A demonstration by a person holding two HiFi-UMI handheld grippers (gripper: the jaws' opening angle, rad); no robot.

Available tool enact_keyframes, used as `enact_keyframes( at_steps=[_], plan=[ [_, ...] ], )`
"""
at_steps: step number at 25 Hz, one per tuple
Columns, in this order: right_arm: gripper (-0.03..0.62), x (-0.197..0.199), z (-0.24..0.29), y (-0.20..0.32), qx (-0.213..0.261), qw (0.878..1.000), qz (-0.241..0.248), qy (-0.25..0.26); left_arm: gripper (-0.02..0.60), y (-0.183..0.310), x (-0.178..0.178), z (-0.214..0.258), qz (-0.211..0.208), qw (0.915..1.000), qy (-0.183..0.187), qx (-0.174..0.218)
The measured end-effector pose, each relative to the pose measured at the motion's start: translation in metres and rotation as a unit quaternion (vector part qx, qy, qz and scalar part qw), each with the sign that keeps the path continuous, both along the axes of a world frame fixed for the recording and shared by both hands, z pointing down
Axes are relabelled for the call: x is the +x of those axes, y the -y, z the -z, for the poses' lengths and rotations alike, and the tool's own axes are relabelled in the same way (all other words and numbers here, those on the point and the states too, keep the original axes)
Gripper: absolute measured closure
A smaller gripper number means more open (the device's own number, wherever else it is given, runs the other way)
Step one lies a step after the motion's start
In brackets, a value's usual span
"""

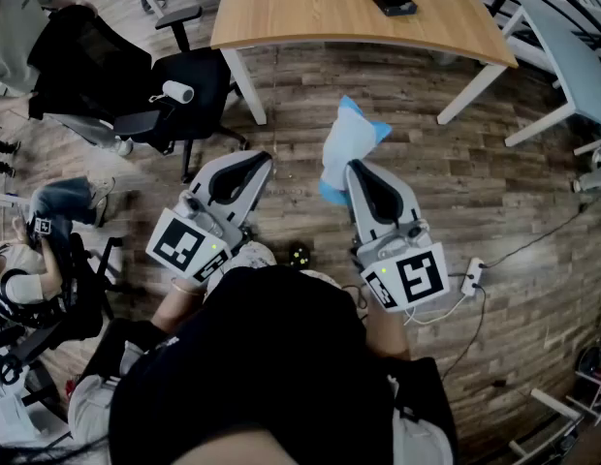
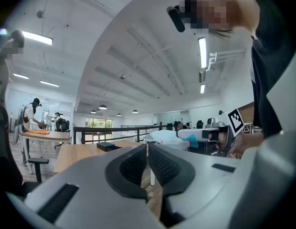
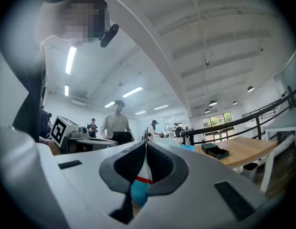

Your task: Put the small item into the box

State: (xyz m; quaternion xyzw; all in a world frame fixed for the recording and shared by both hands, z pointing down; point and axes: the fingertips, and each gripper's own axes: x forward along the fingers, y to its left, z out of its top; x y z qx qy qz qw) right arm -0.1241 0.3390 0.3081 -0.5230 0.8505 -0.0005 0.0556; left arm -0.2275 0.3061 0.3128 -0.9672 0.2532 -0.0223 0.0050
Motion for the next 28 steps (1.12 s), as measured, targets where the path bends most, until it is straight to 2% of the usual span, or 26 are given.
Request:
enact_keyframes(
  at_steps=[15, 22, 28],
  plan=[
    [0.568, -0.001, -0.001, 0.001, 0.008, 0.999, 0.001, 0.036, 0.558, 0.003, -0.001, 0.002, -0.002, 0.9999, 0.015, -0.005],
    [0.568, 0.013, 0.004, 0.022, 0.009, 0.999, -0.020, 0.031, 0.558, 0.033, 0.014, 0.003, -0.024, 0.9997, 0.005, -0.006],
    [0.568, 0.039, 0.011, 0.058, 0.014, 0.999, -0.033, 0.021, 0.558, 0.079, 0.048, 0.007, -0.044, 0.9989, -0.016, -0.003]
  ],
)
